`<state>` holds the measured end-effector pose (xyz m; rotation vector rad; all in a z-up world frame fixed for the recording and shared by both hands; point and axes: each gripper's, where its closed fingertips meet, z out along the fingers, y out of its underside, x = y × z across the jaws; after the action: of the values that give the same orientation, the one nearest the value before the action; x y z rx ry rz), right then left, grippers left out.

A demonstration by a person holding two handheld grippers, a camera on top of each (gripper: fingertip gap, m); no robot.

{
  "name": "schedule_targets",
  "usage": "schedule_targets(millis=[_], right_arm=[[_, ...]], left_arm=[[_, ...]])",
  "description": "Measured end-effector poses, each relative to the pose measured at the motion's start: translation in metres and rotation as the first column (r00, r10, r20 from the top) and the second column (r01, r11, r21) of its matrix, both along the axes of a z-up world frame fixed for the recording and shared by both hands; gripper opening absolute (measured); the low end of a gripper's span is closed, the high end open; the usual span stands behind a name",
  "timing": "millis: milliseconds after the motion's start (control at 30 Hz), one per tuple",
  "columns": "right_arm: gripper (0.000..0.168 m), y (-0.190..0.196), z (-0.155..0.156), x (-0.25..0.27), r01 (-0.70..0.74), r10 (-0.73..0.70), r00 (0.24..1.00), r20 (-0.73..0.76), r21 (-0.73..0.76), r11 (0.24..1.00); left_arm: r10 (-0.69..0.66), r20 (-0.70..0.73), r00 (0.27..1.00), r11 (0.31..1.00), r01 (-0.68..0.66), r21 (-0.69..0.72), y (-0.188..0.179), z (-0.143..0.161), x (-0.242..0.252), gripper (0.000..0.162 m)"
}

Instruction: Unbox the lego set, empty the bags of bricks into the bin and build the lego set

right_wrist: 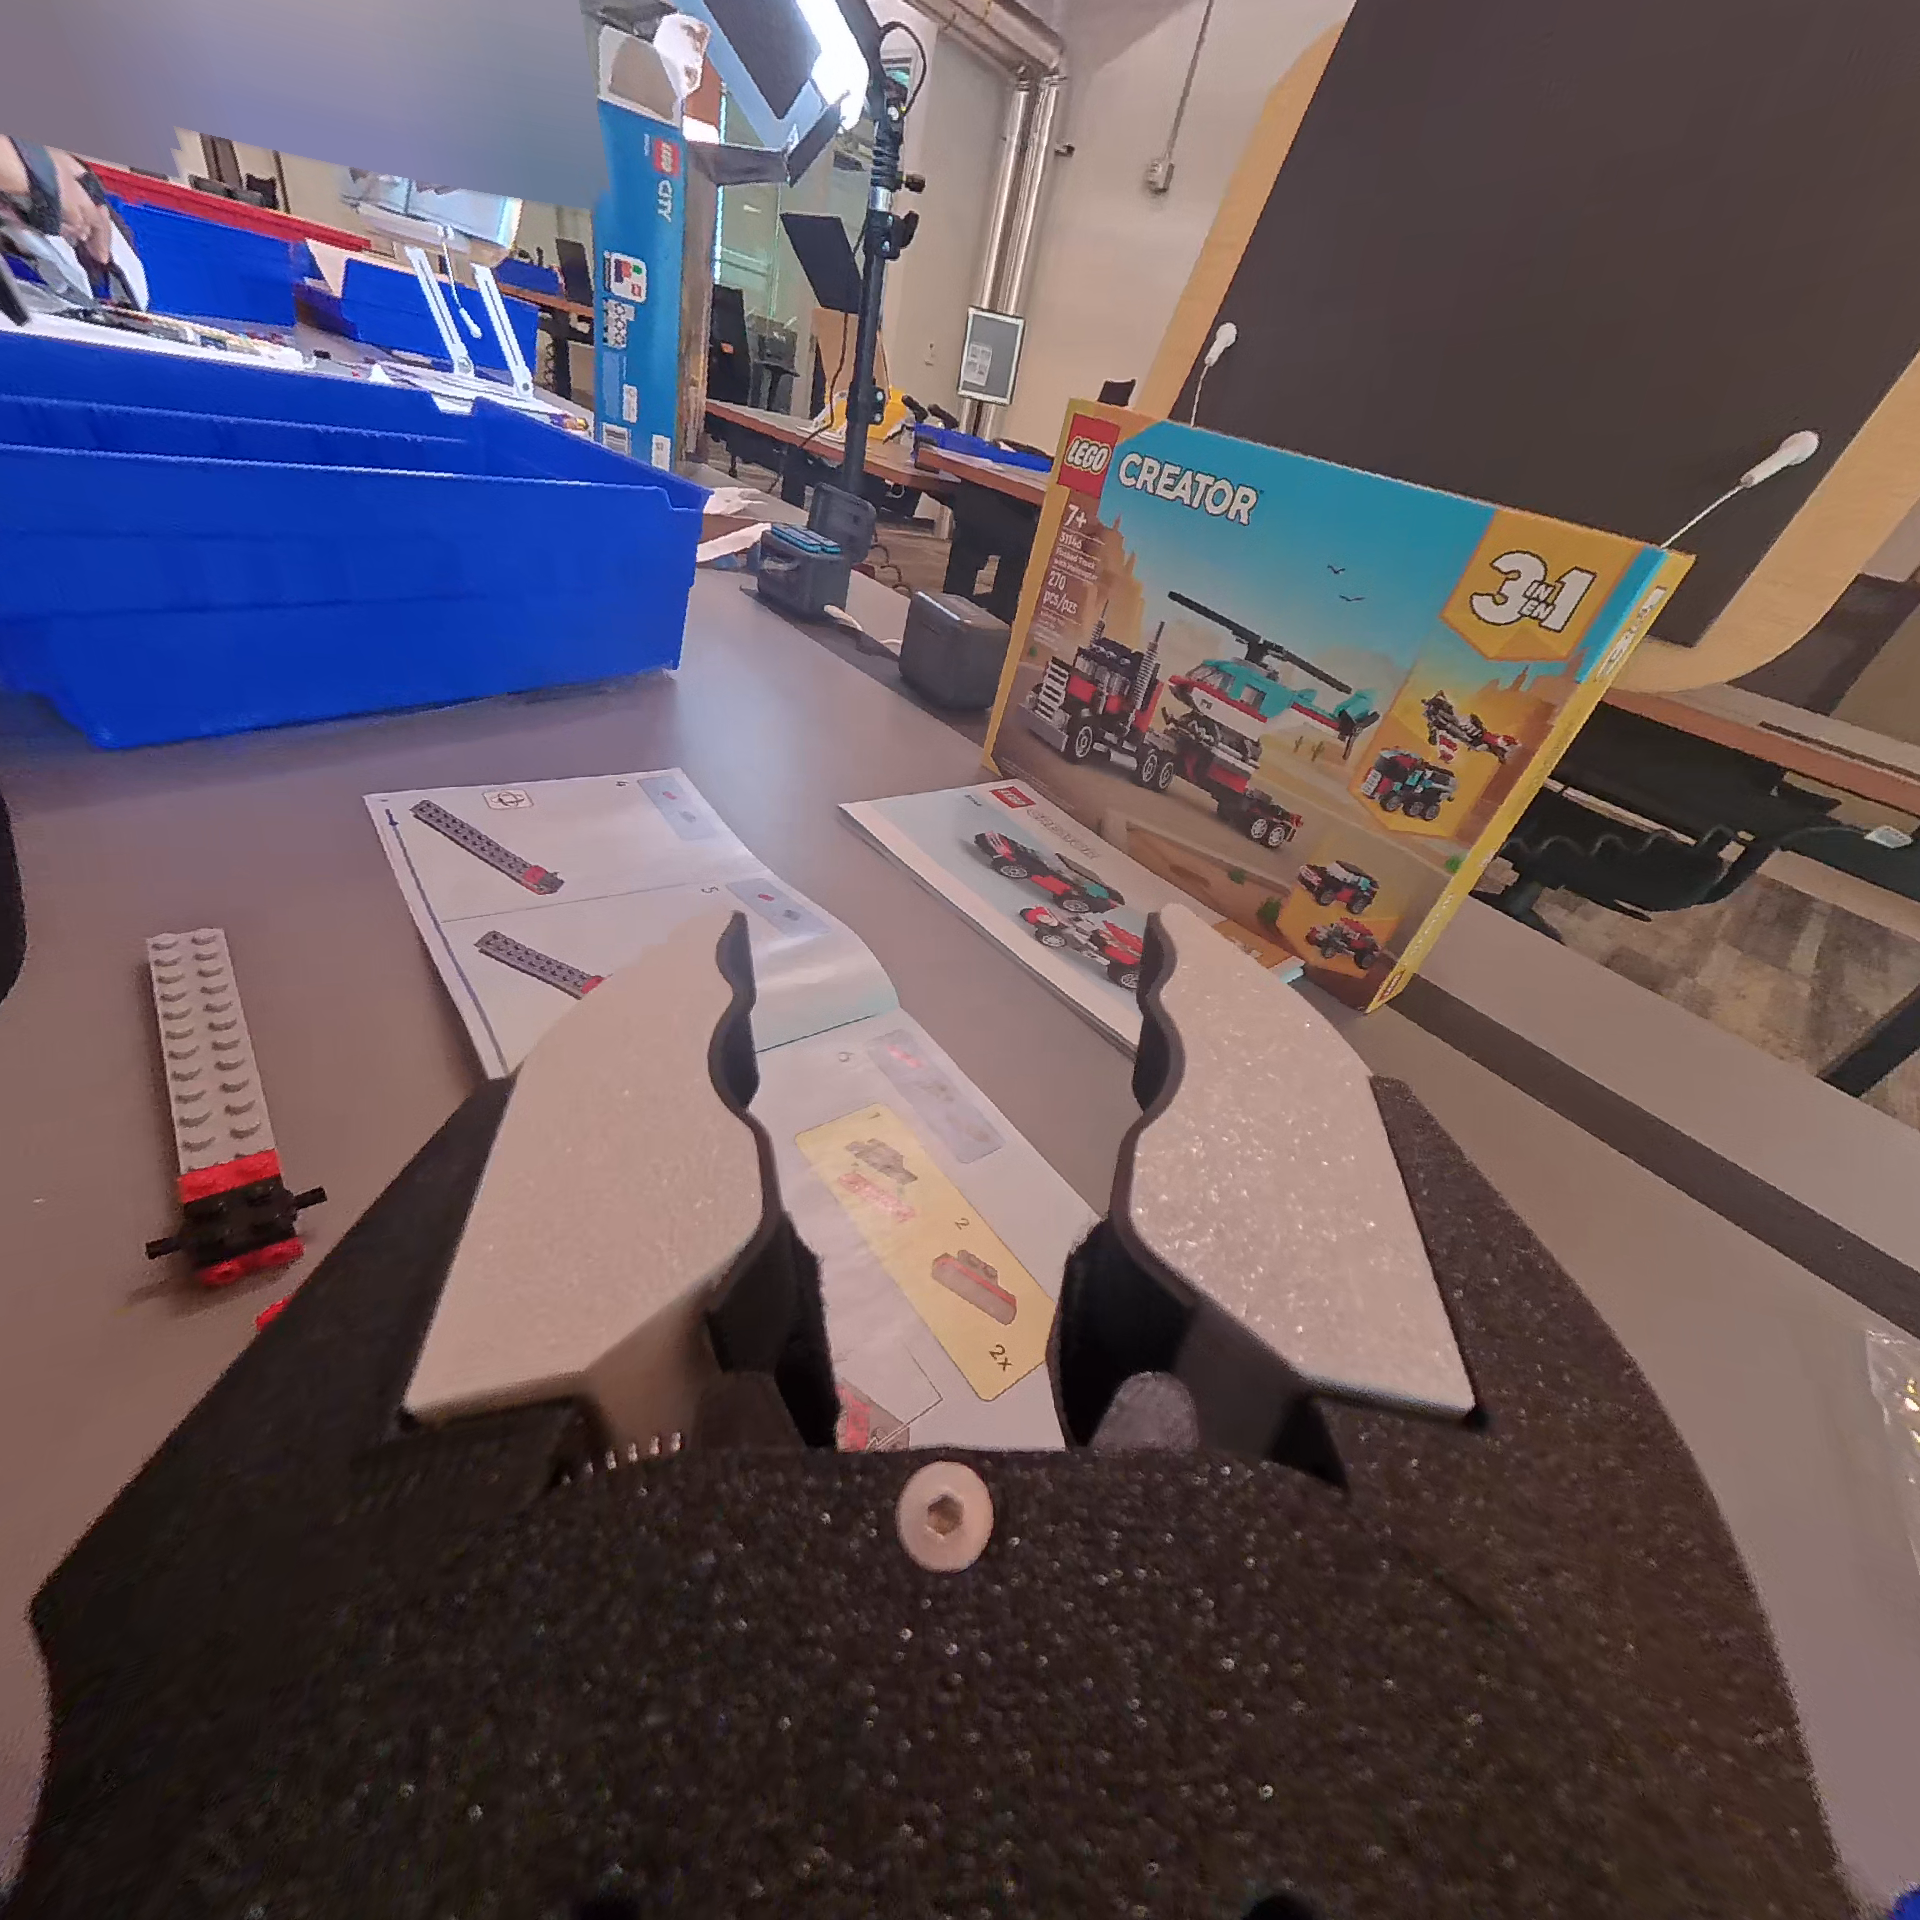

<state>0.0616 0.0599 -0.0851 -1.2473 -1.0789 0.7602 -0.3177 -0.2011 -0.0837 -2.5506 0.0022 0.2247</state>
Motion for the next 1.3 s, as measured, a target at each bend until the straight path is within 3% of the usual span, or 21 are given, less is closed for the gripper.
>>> schedule_targets(millis=[200, 400, 500, 567, 633, 733, 800, 867, 967, 1133, 1233, 1300], right_arm=[[0.071, -0.004, -0.004, -0.004, -0.015, 0.015, 0.999, 0.034, 0.011, 1.000], [0.069, -0.005, -0.007, -0.005, -0.023, 0.023, 0.998, 0.054, 0.010, 1.000], [0.069, -0.006, -0.007, -0.006, -0.028, 0.027, 0.998, 0.058, 0.011, 1.000], [0.069, -0.007, -0.008, -0.007, -0.032, 0.031, 0.998, 0.063, 0.015, 0.999], [0.069, -0.007, -0.009, -0.007, -0.035, 0.034, 0.997, 0.070, 0.015, 0.999], [0.069, -0.007, -0.009, -0.008, -0.037, 0.036, 0.997, 0.071, 0.014, 0.999], [0.068, -0.008, -0.009, -0.008, -0.039, 0.038, 0.997, 0.071, 0.013, 0.999], [0.068, -0.008, -0.010, -0.008, -0.039, 0.037, 0.996, 0.079, 0.017, 0.999], [0.068, -0.007, -0.011, -0.008, -0.034, 0.032, 0.996, 0.087, 0.019, 0.999], [0.067, -0.007, -0.011, -0.007, -0.032, 0.031, 0.996, 0.082, 0.018, 0.999], [0.067, -0.007, -0.013, -0.008, -0.036, 0.034, 0.995, 0.092, 0.016, 0.999], [0.067, -0.007, -0.013, -0.008, -0.034, 0.032, 0.995, 0.096, 0.017, 0.999]], left_arm=[[-0.022, 0.068, 0.997, 0.995, 0.028, -0.095, 0.041, -0.041, 0.001, 0.063], [0.101, 0.123, 0.987, 0.958, -0.062, -0.281, 0.041, -0.094, -0.019, 0.081], [0.089, 0.141, 0.986, 0.961, -0.048, -0.273, 0.040, -0.095, -0.017, 0.077], [0.010, 0.248, 0.969, 0.967, 0.054, -0.249, 0.039, -0.090, 0.003, 0.048], [-0.031, 0.281, 0.959, 0.960, 0.107, -0.259, 0.034, -0.089, 0.013, 0.041], [-0.042, 0.188, 0.981, 0.976, 0.080, -0.203, 0.047, -0.082, 0.001, 0.050], [-0.110, 0.114, 0.987, 0.992, 0.116, -0.044, 0.077, -0.071, -0.002, 0.058], [-0.201, 0.135, 0.970, 0.978, 0.190, 0.088, 0.105, -0.067, 0.014, 0.062], [-0.271, 0.153, 0.950, 0.962, 0.264, 0.066, 0.120, -0.085, 0.031, 0.067], [-0.151, 0.081, 0.985, 0.986, 0.156, -0.066, 0.099, -0.094, 0.004, 0.019], [-0.053, 0.057, 0.997, 0.992, 0.059, -0.114, 0.082, -0.094, -0.017, 0.017], [-0.052, 0.062, 0.997, 0.993, 0.058, -0.101, 0.077, -0.090, -0.020, 0.024]])
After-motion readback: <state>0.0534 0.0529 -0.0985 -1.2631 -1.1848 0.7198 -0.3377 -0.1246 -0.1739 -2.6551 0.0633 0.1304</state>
